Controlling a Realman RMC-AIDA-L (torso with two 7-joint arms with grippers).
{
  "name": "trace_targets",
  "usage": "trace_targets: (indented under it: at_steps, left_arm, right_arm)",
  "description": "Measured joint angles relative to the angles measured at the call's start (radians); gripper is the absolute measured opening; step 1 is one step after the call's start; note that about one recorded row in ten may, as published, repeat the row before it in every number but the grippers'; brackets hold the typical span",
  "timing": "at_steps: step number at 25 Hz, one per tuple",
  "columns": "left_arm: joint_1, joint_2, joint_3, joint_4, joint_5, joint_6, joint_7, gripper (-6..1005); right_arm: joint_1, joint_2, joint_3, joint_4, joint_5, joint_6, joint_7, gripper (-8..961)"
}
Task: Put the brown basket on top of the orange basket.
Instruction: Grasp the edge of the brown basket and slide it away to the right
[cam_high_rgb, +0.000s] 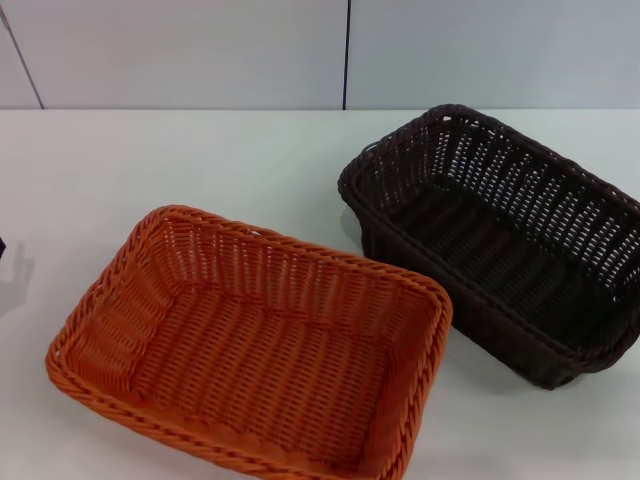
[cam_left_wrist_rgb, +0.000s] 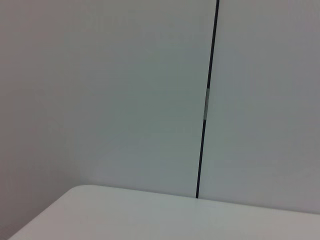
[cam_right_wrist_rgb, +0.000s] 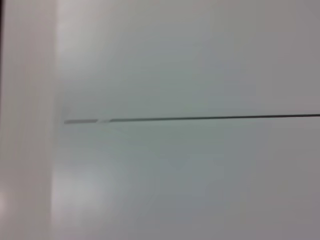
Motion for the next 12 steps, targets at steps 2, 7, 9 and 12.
trace_targets:
  at_steps: [2,7,9,12]
  left_arm:
    - [-0.003,0.0,-0.001,0.0,0.0,-0.003,0.007,722]
    - [-0.014,0.0,-0.002,0.001,0.001,-0.023,0.013,722]
    - [-0.019,-0.001,-0.002,0.001,0.001,-0.029,0.013,722]
    - [-0.025,-0.004,-0.003,0.001,0.001,-0.031,0.013,722]
  right_arm:
    - [0.006,0.0,0.003,0.025,0.008,0.002,0.048,746]
    - [0.009,0.0,0.003,0.047,0.026,0.013,0.099,746]
    - [0.016,-0.002,0.003,0.06,0.027,0.028,0.132,746]
    - [0.022,-0.006,0.004,0.072,0.023,0.062,0.163,746]
